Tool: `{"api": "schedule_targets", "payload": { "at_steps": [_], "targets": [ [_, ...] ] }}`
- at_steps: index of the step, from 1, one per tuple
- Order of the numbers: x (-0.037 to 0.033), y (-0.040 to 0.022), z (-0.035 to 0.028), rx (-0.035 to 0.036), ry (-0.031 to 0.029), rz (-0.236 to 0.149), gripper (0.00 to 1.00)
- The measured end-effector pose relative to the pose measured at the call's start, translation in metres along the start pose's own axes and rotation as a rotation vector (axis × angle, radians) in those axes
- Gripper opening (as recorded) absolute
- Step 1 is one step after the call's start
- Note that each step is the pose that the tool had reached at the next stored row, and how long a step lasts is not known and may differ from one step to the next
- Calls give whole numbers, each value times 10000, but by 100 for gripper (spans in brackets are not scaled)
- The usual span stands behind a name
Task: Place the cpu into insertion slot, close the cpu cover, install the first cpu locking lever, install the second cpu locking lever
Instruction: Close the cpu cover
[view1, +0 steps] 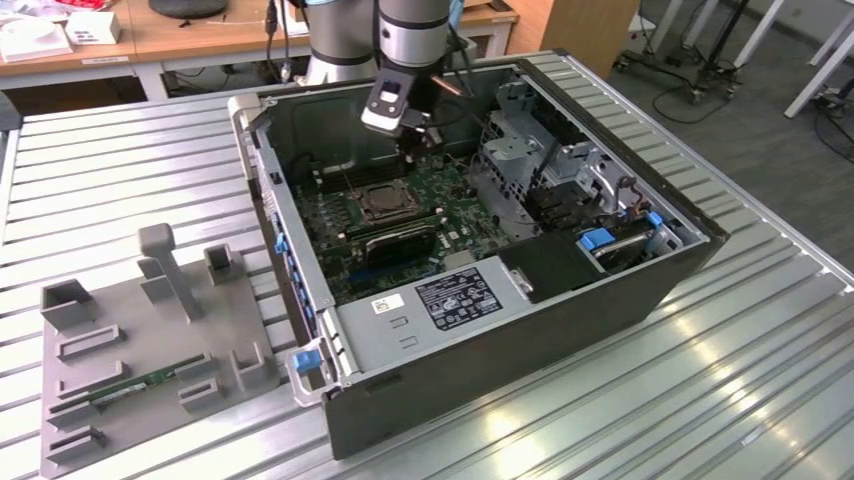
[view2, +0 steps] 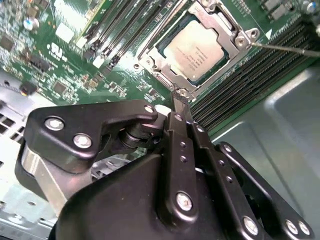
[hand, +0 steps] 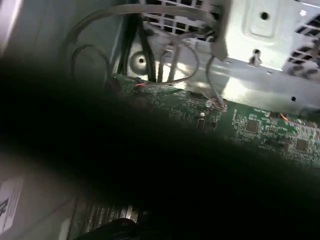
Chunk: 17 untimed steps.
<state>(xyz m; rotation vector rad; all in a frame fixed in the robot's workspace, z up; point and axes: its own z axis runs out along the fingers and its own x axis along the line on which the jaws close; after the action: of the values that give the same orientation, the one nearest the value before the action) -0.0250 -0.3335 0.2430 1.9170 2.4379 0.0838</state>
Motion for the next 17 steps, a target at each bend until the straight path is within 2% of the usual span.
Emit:
{"api": "schedule_targets", "payload": {
  "at_steps": [17],
  "targets": [
    [0, 0, 6, 8, 206, -3089, 11]
  ]
}}
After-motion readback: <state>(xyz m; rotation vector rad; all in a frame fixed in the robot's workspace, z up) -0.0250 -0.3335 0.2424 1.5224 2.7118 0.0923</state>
